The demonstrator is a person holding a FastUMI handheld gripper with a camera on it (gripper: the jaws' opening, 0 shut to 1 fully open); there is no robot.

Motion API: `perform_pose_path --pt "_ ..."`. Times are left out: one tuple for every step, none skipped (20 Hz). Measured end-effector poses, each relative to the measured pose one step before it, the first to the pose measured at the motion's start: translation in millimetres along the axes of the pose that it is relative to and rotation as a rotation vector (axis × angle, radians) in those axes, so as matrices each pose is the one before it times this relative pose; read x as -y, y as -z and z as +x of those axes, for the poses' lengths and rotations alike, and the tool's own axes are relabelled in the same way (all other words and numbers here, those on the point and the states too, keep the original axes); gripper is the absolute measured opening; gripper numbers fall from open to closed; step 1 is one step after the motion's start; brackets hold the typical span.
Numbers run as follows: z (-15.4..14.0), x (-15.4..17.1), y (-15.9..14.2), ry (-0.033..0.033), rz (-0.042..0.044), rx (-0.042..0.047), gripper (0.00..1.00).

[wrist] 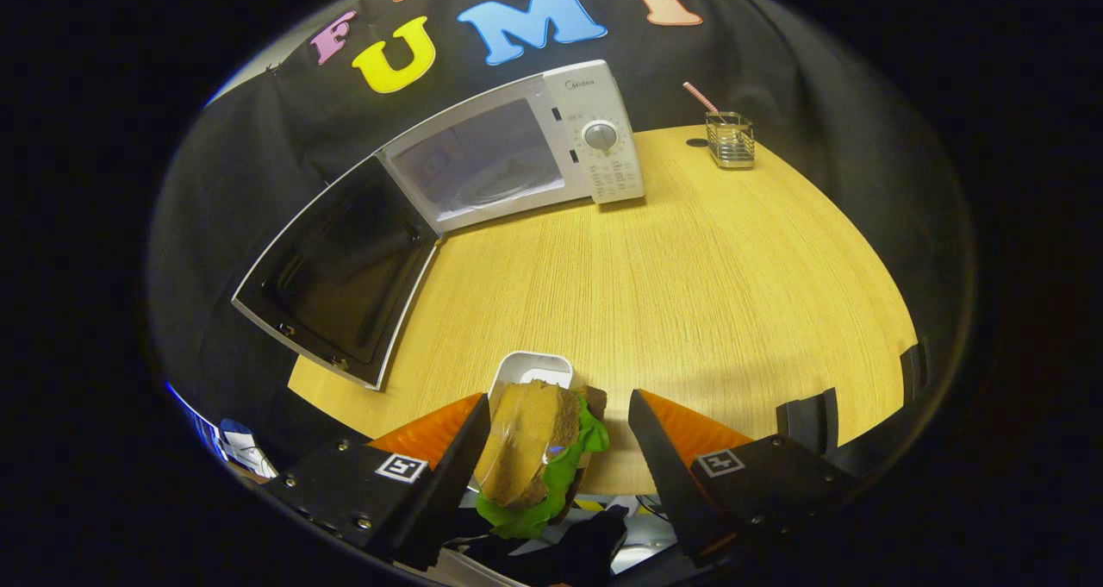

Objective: Open the microwave, put the food inside, and close the microwave door.

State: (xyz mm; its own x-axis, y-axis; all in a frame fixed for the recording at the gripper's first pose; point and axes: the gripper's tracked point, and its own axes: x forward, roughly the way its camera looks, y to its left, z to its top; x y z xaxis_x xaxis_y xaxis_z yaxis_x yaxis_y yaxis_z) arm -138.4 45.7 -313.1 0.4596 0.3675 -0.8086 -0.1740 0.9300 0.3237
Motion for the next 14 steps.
perform_pose_path --pt "4.59 0.64 4.02 -0.00376 0.00436 -0.01779 0.97" --pt "2.47 -0.10 3.46 -0.00032 0.00282 -0.01922 0.97" --pt "2.80 -0.63 3.64 -0.00390 0.00041 -0.01493 0.97" --pt "2.64 -0.07 2.19 0.00140 0.00090 -0.01348 0.93" --pt "0.06 -1.16 1.55 -0.00443 0.00826 -0.00820 0.77" --pt "1.28 -1.57 -0.51 -0.00542 0.01330 -0.00989 0.70" --pt "-0.12 0.57 -0.78 0.00005 0.01407 -0.00411 0.68" --pt "4.46 -0.92 -0.47 -0.00596 0.01346 -0.01083 0.61" --pt "-3.20 -2.49 -1.70 -0.00556 0.01927 -0.00120 0.54" --pt "-0.05 -3.18 0.58 -0.01563 0.00859 -0.01399 0.46" --pt "0.46 -0.57 -3.84 -0.00336 0.02226 0.01188 0.32" --pt "-2.61 -2.69 -0.74 -0.00927 0.00134 -0.00784 0.31" --pt "-1.20 -1.06 -1.88 0.00384 -0.00464 0.00306 0.31" --pt "-2.54 -4.61 -2.47 -0.00676 -0.01701 -0.00583 0.31"
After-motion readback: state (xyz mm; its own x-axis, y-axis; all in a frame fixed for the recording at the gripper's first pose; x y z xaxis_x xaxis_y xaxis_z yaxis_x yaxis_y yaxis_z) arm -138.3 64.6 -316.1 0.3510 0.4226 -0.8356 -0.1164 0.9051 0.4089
